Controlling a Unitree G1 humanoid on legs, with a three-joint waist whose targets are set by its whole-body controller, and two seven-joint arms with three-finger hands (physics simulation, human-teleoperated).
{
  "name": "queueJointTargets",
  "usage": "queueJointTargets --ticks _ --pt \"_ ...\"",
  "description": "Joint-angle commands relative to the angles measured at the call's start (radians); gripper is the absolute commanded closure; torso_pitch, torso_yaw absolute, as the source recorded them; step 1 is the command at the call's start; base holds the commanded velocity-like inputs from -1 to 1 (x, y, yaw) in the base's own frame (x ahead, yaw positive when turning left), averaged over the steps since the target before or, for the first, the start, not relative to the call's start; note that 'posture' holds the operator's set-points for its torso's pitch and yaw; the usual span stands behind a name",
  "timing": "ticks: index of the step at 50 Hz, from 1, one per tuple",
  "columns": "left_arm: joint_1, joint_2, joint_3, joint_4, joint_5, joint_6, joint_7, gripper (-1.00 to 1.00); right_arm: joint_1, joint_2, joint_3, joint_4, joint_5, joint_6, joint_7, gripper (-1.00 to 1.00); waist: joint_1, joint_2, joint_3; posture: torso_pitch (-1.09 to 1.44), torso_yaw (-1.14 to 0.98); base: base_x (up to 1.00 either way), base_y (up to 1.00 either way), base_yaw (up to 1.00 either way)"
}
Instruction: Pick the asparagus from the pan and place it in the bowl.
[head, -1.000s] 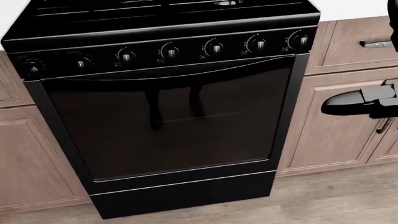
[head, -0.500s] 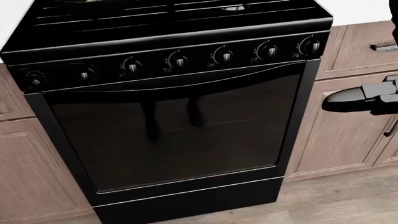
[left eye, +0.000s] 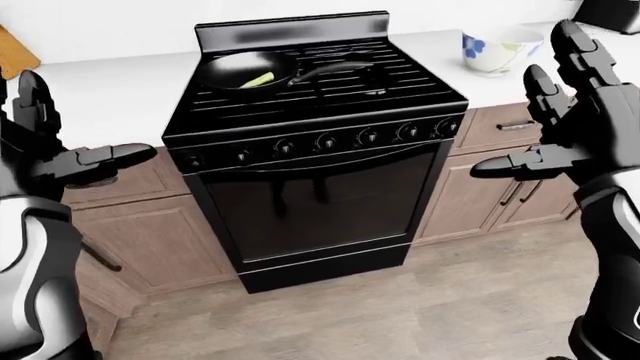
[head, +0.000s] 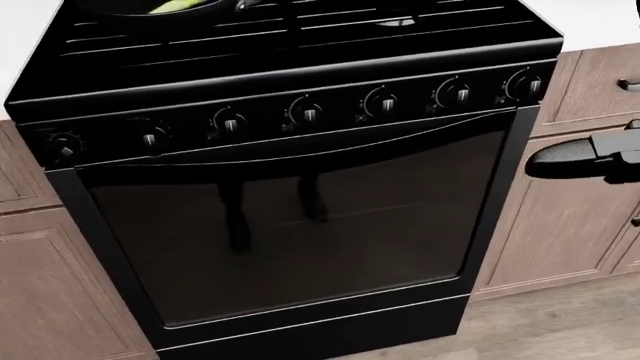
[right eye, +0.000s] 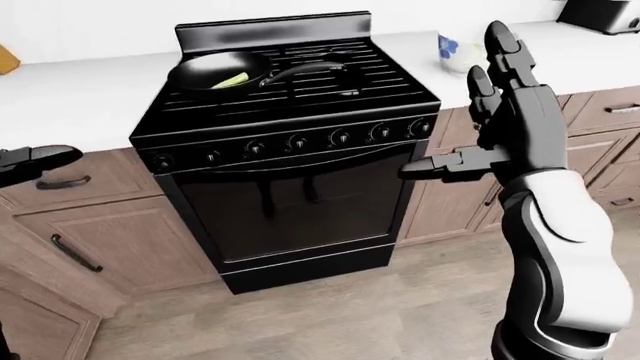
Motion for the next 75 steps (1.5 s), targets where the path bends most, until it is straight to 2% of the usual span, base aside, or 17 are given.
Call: queueJointTargets --ticks 1,10,13,22,26,27,36,39,40,42,47,52,62,65,66,69,75 --pt "-0.015 0.014 0.013 -0.017 0.002 -0.021 0.001 -1.0 -0.019 -0.01 -0.003 -0.023 0.002 -0.022 0.0 -1.0 -0.006 0.014 -0.032 0.0 0.0 0.1 0.15 0.0" --pt "-0.015 0.013 0.014 -0.018 0.002 -0.02 0.001 -1.0 -0.02 -0.01 -0.004 -0.023 0.002 -0.022 0.002 -1.0 0.013 -0.072 -0.006 0.0 0.0 0.1 0.15 0.0" --pt "-0.016 0.015 0.015 -0.022 -0.001 -0.016 0.002 -1.0 -0.023 -0.011 -0.004 -0.022 0.003 -0.02 0.001 -1.0 0.017 -0.134 -0.014 0.0 0.0 0.1 0.16 0.0" --pt "-0.02 0.018 0.016 -0.028 -0.004 -0.01 0.006 -1.0 -0.032 -0.015 -0.002 -0.025 0.006 -0.012 -0.001 -1.0 0.009 -0.081 -0.006 0.0 0.0 0.1 0.15 0.0" --pt "-0.017 0.017 0.015 -0.025 -0.002 -0.013 0.004 -1.0 -0.029 -0.015 -0.002 -0.027 0.006 -0.011 0.0 -1.0 0.001 0.023 -0.026 0.0 0.0 0.1 0.16 0.0" --pt "-0.016 0.017 0.016 -0.027 -0.003 -0.012 0.004 -1.0 -0.028 -0.015 -0.002 -0.027 0.006 -0.012 0.0 -1.0 0.011 -0.015 -0.02 0.0 0.0 0.1 0.15 0.0" --pt "-0.015 0.016 0.016 -0.025 -0.001 -0.015 0.003 -1.0 -0.023 -0.013 -0.003 -0.029 0.004 -0.014 0.001 -1.0 0.016 -0.08 -0.005 0.0 0.0 0.1 0.15 0.0" --pt "-0.016 0.018 0.017 -0.027 -0.002 -0.012 0.003 -1.0 -0.024 -0.013 -0.003 -0.028 0.003 -0.014 0.002 -1.0 0.019 -0.154 -0.023 0.0 0.0 0.1 0.15 0.0" --pt "-0.016 0.018 0.017 -0.027 -0.001 -0.013 0.004 -1.0 -0.024 -0.013 -0.004 -0.028 0.003 -0.014 0.002 -1.0 0.008 -0.105 -0.013 0.0 0.0 0.11 0.16 0.0" --pt "-0.016 0.017 0.017 -0.028 -0.001 -0.012 0.004 -1.0 -0.023 -0.013 -0.004 -0.027 0.003 -0.016 0.003 -1.0 0.01 -0.127 -0.016 0.0 0.0 0.11 0.15 0.0" --pt "-0.015 0.017 0.018 -0.027 0.0 -0.014 0.003 -1.0 -0.02 -0.01 -0.001 -0.023 -0.001 -0.024 0.004 -1.0 0.009 -0.087 -0.006 0.0 0.0 0.1 0.15 0.0" --pt "-0.016 0.019 0.019 -0.028 -0.002 -0.012 0.004 -1.0 -0.022 -0.012 -0.004 -0.027 0.0 -0.018 0.005 -1.0 -0.006 0.015 -0.032 0.0 0.0 0.1 0.15 0.0" --pt "-0.014 0.018 0.018 -0.027 -0.001 -0.015 0.003 -1.0 -0.019 -0.008 0.0 -0.027 -0.004 -0.023 0.005 -1.0 0.014 -0.082 -0.007 0.0 0.0 0.1 0.15 0.0" --pt "-0.014 0.017 0.018 -0.027 0.0 -0.015 0.003 -1.0 -0.018 -0.008 -0.002 -0.027 -0.005 -0.023 0.006 -1.0 0.018 -0.154 -0.022 0.0 0.0 0.1 0.15 0.0" --pt "-0.014 0.017 0.017 -0.027 0.001 -0.016 0.002 -1.0 -0.019 -0.008 -0.001 -0.026 -0.005 -0.024 0.006 -1.0 0.007 -0.106 -0.013 0.0 0.0 0.1 0.15 0.0" --pt "-0.015 0.018 0.019 -0.027 0.0 -0.015 0.002 -1.0 -0.02 -0.008 0.0 -0.025 -0.006 -0.024 0.007 -1.0 0.009 -0.122 -0.022 0.0 0.0 0.09 0.16 0.0" --pt "-0.016 0.018 0.018 -0.027 0.0 -0.015 0.003 -1.0 -0.023 -0.008 0.001 -0.023 -0.007 -0.023 0.007 -1.0 0.004 -0.055 -0.003 0.0 0.0 0.09 0.16 0.0"
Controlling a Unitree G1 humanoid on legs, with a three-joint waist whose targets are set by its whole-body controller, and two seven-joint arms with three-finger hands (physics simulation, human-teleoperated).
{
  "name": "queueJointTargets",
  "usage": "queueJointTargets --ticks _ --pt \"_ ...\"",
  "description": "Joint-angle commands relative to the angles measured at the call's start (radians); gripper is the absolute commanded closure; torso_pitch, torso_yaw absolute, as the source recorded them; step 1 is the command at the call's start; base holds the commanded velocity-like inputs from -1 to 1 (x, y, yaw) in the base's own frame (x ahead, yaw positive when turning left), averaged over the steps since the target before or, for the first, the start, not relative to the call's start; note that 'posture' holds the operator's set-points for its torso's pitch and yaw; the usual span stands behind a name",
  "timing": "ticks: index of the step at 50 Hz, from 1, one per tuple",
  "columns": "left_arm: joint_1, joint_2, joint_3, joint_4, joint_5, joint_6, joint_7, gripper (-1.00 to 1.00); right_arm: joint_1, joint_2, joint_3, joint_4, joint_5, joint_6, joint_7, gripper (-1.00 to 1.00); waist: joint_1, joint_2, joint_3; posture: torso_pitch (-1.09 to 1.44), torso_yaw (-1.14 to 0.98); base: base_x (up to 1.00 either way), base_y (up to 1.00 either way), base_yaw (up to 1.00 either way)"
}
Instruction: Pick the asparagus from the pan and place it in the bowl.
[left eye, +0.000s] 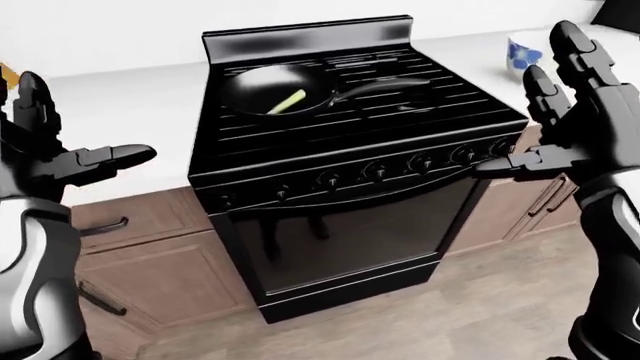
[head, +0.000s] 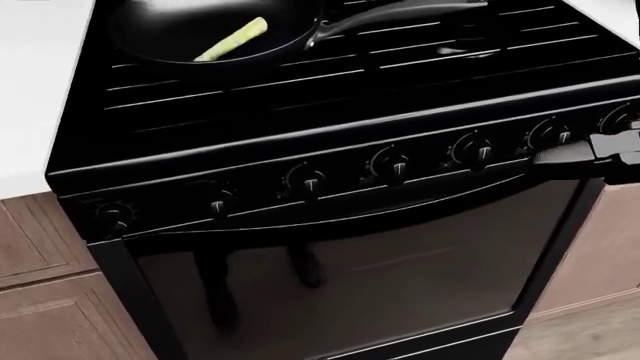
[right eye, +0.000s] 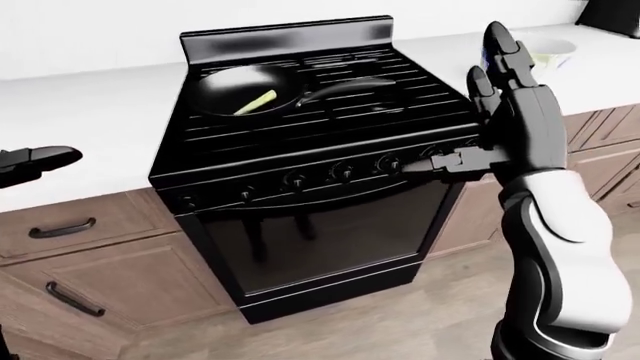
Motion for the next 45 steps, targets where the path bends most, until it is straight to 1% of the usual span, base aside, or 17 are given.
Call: queueJointTargets --ticks 1,2,5,12,16,17,18,21,25,27,28,31,38,40,42,43,45 --pt "-0.019 0.019 0.015 -0.019 0.003 -0.025 0.003 -1.0 -0.024 -0.008 -0.001 -0.019 0.002 -0.027 0.0 -1.0 0.002 0.009 -0.019 0.0 0.0 0.08 0.16 0.0" --pt "-0.019 0.019 0.015 -0.02 0.003 -0.025 0.003 -1.0 -0.024 -0.009 -0.001 -0.02 0.002 -0.026 0.0 -1.0 0.0 0.047 -0.033 0.0 0.0 0.1 0.15 0.0" --pt "-0.02 0.019 0.014 -0.02 0.003 -0.024 0.003 -1.0 -0.028 -0.013 -0.003 -0.022 0.005 -0.02 0.001 -1.0 0.006 0.041 -0.018 0.0 0.0 0.1 0.16 0.0" --pt "-0.022 0.02 0.014 -0.024 0.0 -0.02 0.004 -1.0 -0.031 -0.013 0.0 -0.019 0.004 -0.022 0.0 -1.0 0.013 -0.03 -0.014 0.0 0.0 0.1 0.15 0.0" --pt "-0.02 0.02 0.015 -0.025 0.001 -0.02 0.004 -1.0 -0.029 -0.012 -0.001 -0.021 0.004 -0.022 0.0 -1.0 0.017 -0.108 -0.027 0.0 0.0 0.1 0.15 0.0" --pt "-0.02 0.019 0.015 -0.025 0.001 -0.02 0.004 -1.0 -0.029 -0.013 -0.001 -0.021 0.004 -0.021 0.0 -1.0 0.008 -0.069 -0.026 0.0 0.0 0.11 0.16 0.0" --pt "-0.02 0.019 0.014 -0.025 0.001 -0.021 0.004 -1.0 -0.031 -0.014 -0.001 -0.02 0.004 -0.021 0.001 -1.0 0.014 -0.085 -0.025 0.0 0.0 0.11 0.14 0.0" --pt "-0.021 0.022 0.018 -0.025 -0.001 -0.019 0.004 -1.0 -0.032 -0.013 -0.001 -0.018 0.004 -0.022 0.0 -1.0 0.011 -0.076 -0.034 0.0 0.0 0.1 0.16 0.0" --pt "-0.021 0.021 0.017 -0.025 0.0 -0.02 0.004 -1.0 -0.027 -0.013 -0.004 -0.02 0.005 -0.024 0.001 -1.0 0.007 -0.031 -0.014 0.0 0.0 0.1 0.15 0.0" --pt "-0.021 0.022 0.017 -0.025 -0.001 -0.02 0.005 -1.0 -0.033 -0.015 -0.002 -0.02 0.006 -0.02 0.0 -1.0 0.001 0.014 -0.019 0.0 0.0 0.1 0.16 0.0" --pt "-0.02 0.021 0.016 -0.025 0.0 -0.021 0.004 -1.0 -0.032 -0.015 -0.004 -0.021 0.007 -0.018 -0.001 -1.0 -0.001 0.054 -0.032 0.0 0.0 0.1 0.16 0.0" --pt "-0.018 0.02 0.016 -0.023 0.002 -0.023 0.004 -1.0 -0.027 -0.013 -0.005 -0.021 0.007 -0.022 -0.001 -1.0 0.008 0.04 -0.019 0.0 0.0 0.1 0.15 0.0" --pt "-0.02 0.021 0.017 -0.025 0.002 -0.021 0.003 -1.0 -0.033 -0.017 -0.006 -0.022 0.011 -0.018 -0.003 -1.0 0.014 -0.03 -0.017 0.0 0.0 0.1 0.15 0.0" --pt "-0.02 0.022 0.018 -0.026 0.001 -0.021 0.004 -1.0 -0.035 -0.018 -0.005 -0.022 0.012 -0.016 -0.004 -1.0 0.017 -0.06 -0.017 0.0 0.0 0.11 0.13 0.0" --pt "-0.019 0.021 0.017 -0.025 0.002 -0.023 0.004 -1.0 -0.033 -0.017 -0.005 -0.024 0.013 -0.017 -0.005 -1.0 0.018 -0.118 -0.035 0.0 0.0 0.1 0.13 0.0" --pt "-0.02 0.022 0.017 -0.025 0.002 -0.022 0.004 -1.0 -0.032 -0.016 -0.005 -0.024 0.012 -0.02 -0.005 -1.0 0.008 -0.065 -0.024 0.0 0.0 0.1 0.11 0.0" --pt "-0.02 0.022 0.018 -0.027 0.0 -0.021 0.004 -1.0 -0.033 -0.017 -0.008 -0.027 0.015 -0.016 -0.006 -1.0 0.011 -0.086 -0.027 0.0 0.0 0.11 0.1 0.0"
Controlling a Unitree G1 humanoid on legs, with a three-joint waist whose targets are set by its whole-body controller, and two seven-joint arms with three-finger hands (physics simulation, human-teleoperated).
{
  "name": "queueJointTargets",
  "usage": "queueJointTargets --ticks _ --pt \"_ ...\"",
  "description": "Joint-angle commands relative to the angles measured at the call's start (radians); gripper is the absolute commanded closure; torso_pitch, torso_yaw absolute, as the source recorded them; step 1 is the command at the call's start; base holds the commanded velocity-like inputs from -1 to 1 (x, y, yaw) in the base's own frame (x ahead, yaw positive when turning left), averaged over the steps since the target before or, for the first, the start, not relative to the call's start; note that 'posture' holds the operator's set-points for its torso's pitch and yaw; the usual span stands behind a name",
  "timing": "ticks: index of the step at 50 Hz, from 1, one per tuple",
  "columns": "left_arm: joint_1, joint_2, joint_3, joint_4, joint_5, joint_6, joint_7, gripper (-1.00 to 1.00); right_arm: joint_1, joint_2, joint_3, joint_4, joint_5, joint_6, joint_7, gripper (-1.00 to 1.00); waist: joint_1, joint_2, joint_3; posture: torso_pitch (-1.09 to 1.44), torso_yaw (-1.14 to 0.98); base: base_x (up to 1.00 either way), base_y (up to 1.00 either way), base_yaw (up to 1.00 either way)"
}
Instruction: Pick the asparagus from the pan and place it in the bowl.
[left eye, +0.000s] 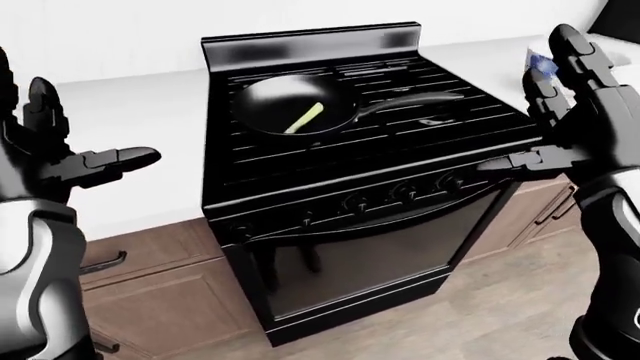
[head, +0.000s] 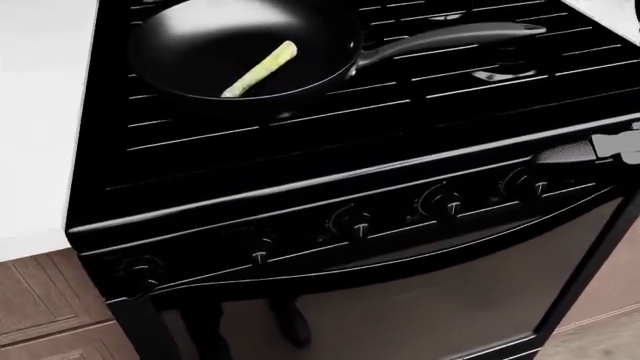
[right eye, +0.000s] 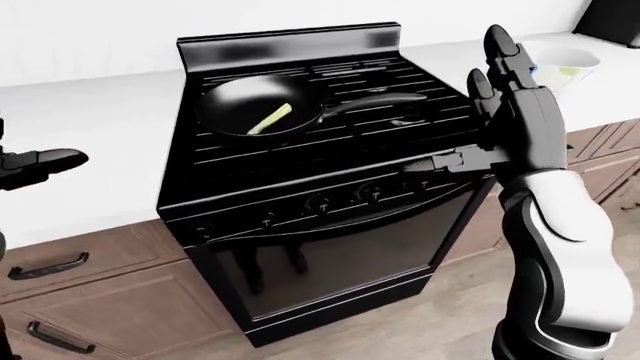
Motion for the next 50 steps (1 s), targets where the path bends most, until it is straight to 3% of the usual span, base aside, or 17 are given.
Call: queueJointTargets --ticks 1,6,9,10,11,19,22,23,26,31,33,34,43,45,47,48,50 --pt "-0.025 0.025 0.027 -0.03 0.005 -0.031 0.003 -1.0 -0.034 -0.014 -0.001 -0.032 0.004 -0.03 -0.001 -1.0 0.007 0.0 -0.024 0.0 0.0 0.1 0.11 0.0" --pt "-0.025 0.026 0.028 -0.031 0.004 -0.03 0.002 -1.0 -0.03 -0.013 -0.005 -0.037 0.01 -0.028 -0.003 -1.0 0.005 0.056 -0.005 0.0 0.0 0.1 0.08 0.0" --pt "-0.023 0.024 0.027 -0.033 0.005 -0.031 0.002 -1.0 -0.033 -0.016 -0.007 -0.038 0.013 -0.024 -0.005 -1.0 0.0 0.139 -0.017 0.0 0.0 0.1 0.07 0.0" --pt "-0.023 0.024 0.028 -0.033 0.005 -0.031 0.002 -1.0 -0.032 -0.016 -0.006 -0.039 0.014 -0.023 -0.005 -1.0 0.01 0.102 -0.013 0.0 0.0 0.1 0.07 0.0" --pt "-0.024 0.024 0.028 -0.033 0.005 -0.031 0.002 -1.0 -0.028 -0.014 -0.005 -0.04 0.014 -0.025 -0.005 -1.0 0.003 0.117 -0.015 0.0 0.0 0.1 0.07 0.0" --pt "-0.022 0.024 0.029 -0.034 0.005 -0.031 0.001 -1.0 -0.029 -0.015 -0.006 -0.041 0.016 -0.023 -0.007 -1.0 0.015 0.042 -0.012 0.0 0.0 0.1 0.06 0.0" --pt "-0.022 0.024 0.03 -0.035 0.005 -0.031 0.001 -1.0 -0.032 -0.016 -0.004 -0.042 0.017 -0.021 -0.008 -1.0 0.019 -0.027 -0.026 0.0 0.0 0.1 0.05 0.0" --pt "-0.022 0.024 0.03 -0.035 0.005 -0.032 0.001 -1.0 -0.034 -0.017 -0.004 -0.04 0.017 -0.021 -0.007 -1.0 0.016 -0.006 -0.021 0.0 0.0 0.09 0.02 0.0" --pt "-0.023 0.026 0.031 -0.036 0.004 -0.03 0.001 -1.0 -0.037 -0.02 -0.007 -0.039 0.018 -0.02 -0.009 -1.0 0.01 0.002 -0.018 0.0 0.0 0.1 0.02 0.0" --pt "-0.023 0.027 0.031 -0.036 0.004 -0.029 0.001 -1.0 -0.035 -0.02 -0.005 -0.036 0.018 -0.024 -0.009 -1.0 0.009 0.051 -0.008 0.0 0.0 0.1 0.02 0.0" --pt "-0.023 0.027 0.031 -0.036 0.004 -0.029 0.002 -1.0 -0.036 -0.021 -0.006 -0.036 0.019 -0.022 -0.008 -1.0 0.004 0.089 -0.008 0.0 0.0 0.11 0.02 0.0" --pt "-0.024 0.027 0.03 -0.037 0.004 -0.029 0.002 -1.0 -0.036 -0.021 -0.006 -0.036 0.019 -0.023 -0.008 -1.0 0.002 0.125 -0.021 0.0 0.0 0.11 0.02 0.0" --pt "-0.028 0.03 0.03 -0.038 0.002 -0.024 0.004 -1.0 -0.042 -0.024 -0.003 -0.034 0.02 -0.021 -0.01 -1.0 0.015 0.06 -0.011 0.0 0.0 0.1 0.02 0.0" --pt "-0.029 0.03 0.03 -0.039 0.002 -0.023 0.005 -1.0 -0.044 -0.025 -0.004 -0.036 0.022 -0.018 -0.01 -1.0 0.018 0.031 -0.011 0.0 0.0 0.11 0.02 0.0" --pt "-0.03 0.029 0.027 -0.038 0.003 -0.024 0.005 -1.0 -0.044 -0.025 -0.004 -0.037 0.022 -0.017 -0.01 -1.0 0.02 -0.024 -0.024 0.0 0.0 0.11 0.02 0.0" --pt "-0.031 0.029 0.027 -0.037 0.004 -0.024 0.005 -1.0 -0.044 -0.025 -0.004 -0.036 0.022 -0.017 -0.011 -1.0 0.017 -0.005 -0.021 0.0 0.0 0.1 0.02 0.0" --pt "-0.031 0.029 0.027 -0.036 0.004 -0.025 0.005 -1.0 -0.045 -0.026 -0.004 -0.037 0.023 -0.016 -0.011 -1.0 0.015 -0.007 -0.017 0.0 0.0 0.1 0.02 0.0"
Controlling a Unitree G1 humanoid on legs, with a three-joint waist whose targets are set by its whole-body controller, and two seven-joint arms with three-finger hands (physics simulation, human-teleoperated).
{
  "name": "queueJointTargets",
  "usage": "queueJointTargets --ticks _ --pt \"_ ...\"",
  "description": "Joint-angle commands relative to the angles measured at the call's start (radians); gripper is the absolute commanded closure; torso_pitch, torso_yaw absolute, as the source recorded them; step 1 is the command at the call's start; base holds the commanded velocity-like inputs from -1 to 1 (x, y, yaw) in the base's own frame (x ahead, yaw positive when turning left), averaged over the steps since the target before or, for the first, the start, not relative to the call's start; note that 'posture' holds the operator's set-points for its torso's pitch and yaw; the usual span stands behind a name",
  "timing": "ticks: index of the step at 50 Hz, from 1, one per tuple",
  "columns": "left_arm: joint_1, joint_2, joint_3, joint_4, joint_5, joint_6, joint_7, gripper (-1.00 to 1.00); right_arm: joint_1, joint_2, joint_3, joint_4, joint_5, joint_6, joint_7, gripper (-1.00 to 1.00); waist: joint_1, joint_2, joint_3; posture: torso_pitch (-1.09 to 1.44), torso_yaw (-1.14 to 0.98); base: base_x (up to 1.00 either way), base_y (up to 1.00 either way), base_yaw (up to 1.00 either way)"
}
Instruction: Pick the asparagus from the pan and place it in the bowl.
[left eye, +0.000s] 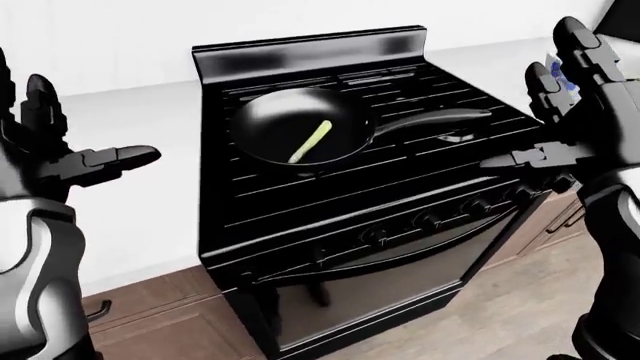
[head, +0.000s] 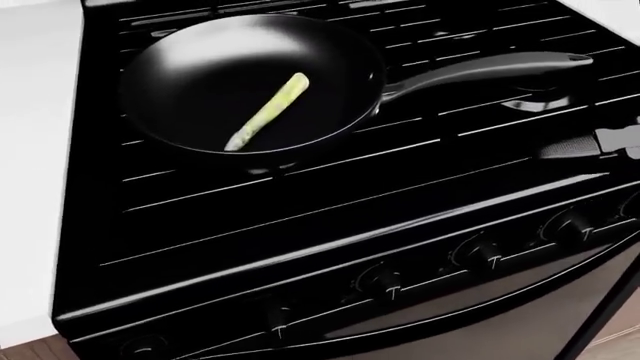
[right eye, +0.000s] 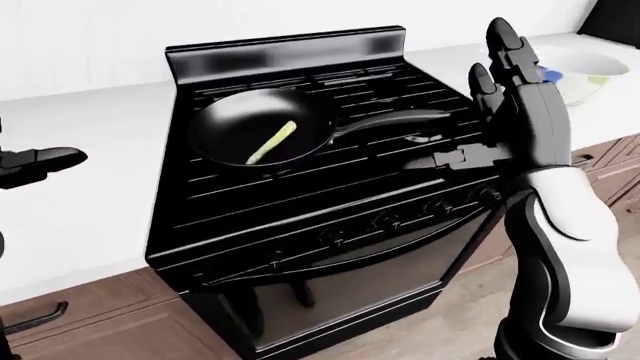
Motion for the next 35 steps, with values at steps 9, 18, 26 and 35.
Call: queueJointTargets --ticks 9,18,26,35 --pt "-0.025 0.027 0.029 -0.026 0.006 -0.03 0.0 -1.0 -0.032 -0.013 0.001 -0.029 0.0 -0.026 -0.002 -1.0 -0.002 0.098 -0.02 0.0 0.0 0.1 0.02 0.0" --pt "-0.024 0.025 0.029 -0.027 0.006 -0.032 0.001 -1.0 -0.035 -0.015 0.0 -0.033 0.002 -0.019 -0.002 -1.0 0.012 0.059 -0.018 0.0 0.0 0.1 0.02 0.0" --pt "-0.02 0.024 0.03 -0.026 0.008 -0.035 -0.001 -1.0 -0.031 -0.013 0.0 -0.029 -0.002 -0.027 -0.001 -1.0 0.006 -0.014 -0.026 0.0 0.0 0.1 0.02 0.0" --pt "-0.021 0.027 0.033 -0.029 0.004 -0.03 0.0 -1.0 -0.04 -0.023 -0.006 -0.028 0.0 -0.019 0.0 -1.0 -0.003 0.117 -0.024 0.0 0.0 0.1 0.02 0.0"
